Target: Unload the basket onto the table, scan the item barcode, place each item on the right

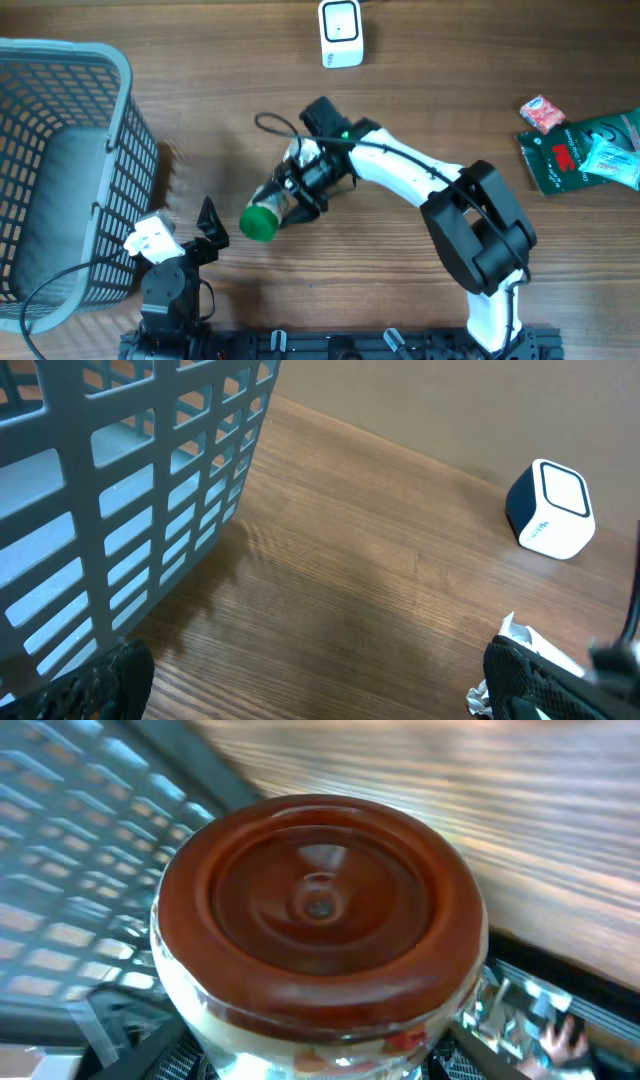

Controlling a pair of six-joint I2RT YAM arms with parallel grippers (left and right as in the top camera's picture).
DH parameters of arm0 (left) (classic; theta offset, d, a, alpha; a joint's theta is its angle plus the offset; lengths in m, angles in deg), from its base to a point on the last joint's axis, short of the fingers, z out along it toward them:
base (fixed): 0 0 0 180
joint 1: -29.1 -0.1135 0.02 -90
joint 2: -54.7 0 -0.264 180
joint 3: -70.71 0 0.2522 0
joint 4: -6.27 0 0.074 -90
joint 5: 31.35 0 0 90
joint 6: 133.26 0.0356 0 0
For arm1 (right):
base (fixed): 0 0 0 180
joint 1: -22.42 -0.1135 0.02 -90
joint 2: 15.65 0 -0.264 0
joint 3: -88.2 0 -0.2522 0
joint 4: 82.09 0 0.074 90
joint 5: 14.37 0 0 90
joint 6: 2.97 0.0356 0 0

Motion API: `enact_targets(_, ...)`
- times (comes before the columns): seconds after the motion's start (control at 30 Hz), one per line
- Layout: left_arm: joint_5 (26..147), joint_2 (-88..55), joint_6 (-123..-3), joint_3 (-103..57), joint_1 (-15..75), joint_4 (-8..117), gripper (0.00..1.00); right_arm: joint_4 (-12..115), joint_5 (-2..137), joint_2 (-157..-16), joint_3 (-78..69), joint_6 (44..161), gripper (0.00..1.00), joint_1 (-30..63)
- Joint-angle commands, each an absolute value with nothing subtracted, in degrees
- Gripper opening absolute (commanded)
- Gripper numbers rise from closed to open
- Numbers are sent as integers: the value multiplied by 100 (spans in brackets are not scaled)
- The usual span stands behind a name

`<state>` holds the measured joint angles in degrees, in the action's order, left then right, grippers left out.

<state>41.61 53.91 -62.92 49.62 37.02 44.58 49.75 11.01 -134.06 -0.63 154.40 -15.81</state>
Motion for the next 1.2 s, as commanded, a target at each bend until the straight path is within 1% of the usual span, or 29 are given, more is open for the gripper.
enact_targets(0.0,4128,5432,-6324,4975,3709,4450,100,5211,318,-13470,-732,15453,55,-1616)
enact_targets(0.07,4128,5432,-6324,4975,3709,4450,100,5233,-126,-13470,-1060,15416,55,-1658)
enact_targets(0.1,4128,5432,-6322,4975,3709,4450,100,5213,-259,-13470,-1113,15285,57,-1684)
enact_targets(0.17,4126,5432,-6322,4975,3709,4450,100,5194,-331,-13470,-1121,15106,70,-1739)
enact_targets(0.2,4128,5432,-6324,4975,3709,4450,100,5194,-298,-13470,-1121,15147,71,-1756)
enact_targets(0.3,4128,5432,-6322,4975,3709,4450,100,5196,87,-13470,-1121,15342,71,-1750)
enact_targets(0.37,4128,5432,-6324,4975,3709,4450,100,5196,605,-13470,-1121,15519,80,-1737)
enact_targets(0.5,4128,5432,-6322,4975,3709,4450,100,5189,1603,-13457,-1119,15444,82,-1719)
enact_targets(0.6,4128,5432,-6322,4975,3709,4450,100,4947,2242,-13137,-1073,15272,87,-1638)
enact_targets(0.67,4126,5432,-6324,4975,3709,4450,100,4411,2943,-12635,-887,14987,91,-1507)
enact_targets(0.7,4128,5432,-6322,4975,3709,4450,100,4167,3282,-12241,-789,14817,95,-1420)
enact_targets(0.77,4128,5432,-6324,4975,3709,4450,100,3996,3584,-11603,-750,14426,95,-1339)
enact_targets(0.8,4128,5432,-6322,4975,3709,4450,100,3871,3898,-11240,-750,14063,97,-1339)
enact_targets(0.83,4128,5432,-6322,4975,3709,4450,100,3708,4408,-10891,-750,13418,99,-1376)
enact_targets(0.87,4128,5432,-6322,4975,3709,4450,100,3441,5214,-10591,-750,12821,100,-1468)
enact_targets(0.9,4128,5432,-6324,4975,3709,4450,100,3058,6381,-10335,-756,12290,100,-1632)
enact_targets(0.97,4128,5432,-6322,4975,3709,4450,100,2564,7472,-10228,-772,11853,100,-1946)
enact_targets(1.03,4128,5432,-6322,4975,3709,4450,100,2763,7454,-10230,-918,11740,100,-2277)
enact_targets(1.17,4128,5432,-6322,4975,3709,4450,100,4136,7562,-10233,-1412,11324,100,-3251)
